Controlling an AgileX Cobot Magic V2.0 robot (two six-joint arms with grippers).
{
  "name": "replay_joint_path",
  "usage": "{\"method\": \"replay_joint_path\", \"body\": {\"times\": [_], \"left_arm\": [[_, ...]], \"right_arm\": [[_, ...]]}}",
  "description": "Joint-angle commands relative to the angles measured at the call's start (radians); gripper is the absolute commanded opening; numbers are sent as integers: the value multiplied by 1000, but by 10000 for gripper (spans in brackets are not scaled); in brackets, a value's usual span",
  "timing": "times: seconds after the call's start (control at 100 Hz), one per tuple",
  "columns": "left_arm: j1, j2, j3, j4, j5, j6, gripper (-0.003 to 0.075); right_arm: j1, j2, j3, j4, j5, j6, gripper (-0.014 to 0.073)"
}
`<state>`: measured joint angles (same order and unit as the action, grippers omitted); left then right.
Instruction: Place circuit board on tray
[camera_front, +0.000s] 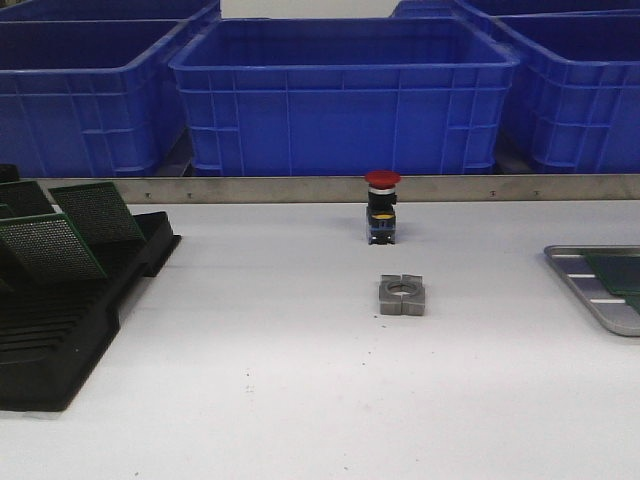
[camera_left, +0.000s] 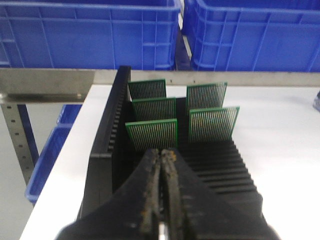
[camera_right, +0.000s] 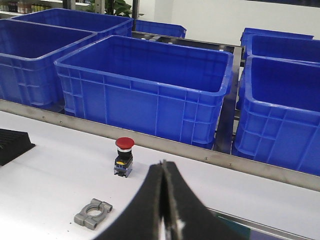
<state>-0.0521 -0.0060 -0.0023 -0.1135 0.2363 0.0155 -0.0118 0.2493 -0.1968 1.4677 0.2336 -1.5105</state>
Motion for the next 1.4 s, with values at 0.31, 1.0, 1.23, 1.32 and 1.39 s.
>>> {"method": "replay_joint_path", "body": {"times": [0.31, 1.0, 1.23, 1.32, 1.39], "left_arm": [[1, -32, 28, 10, -39, -16, -17], [1, -32, 28, 8, -39, -16, -17], [1, -32, 28, 8, -39, -16, -17], [1, -32, 28, 8, -39, -16, -17], [1, -32, 28, 8, -39, -16, -17]], "right_arm": [[2, 7, -26, 26, -12, -6, -60], [2, 3, -26, 26, -42, -6, -60], [0, -83, 42, -190, -316, 34, -60], [-8, -117, 105, -499, -380, 282, -60], [-27, -157, 162, -788, -395, 579, -60]]}}
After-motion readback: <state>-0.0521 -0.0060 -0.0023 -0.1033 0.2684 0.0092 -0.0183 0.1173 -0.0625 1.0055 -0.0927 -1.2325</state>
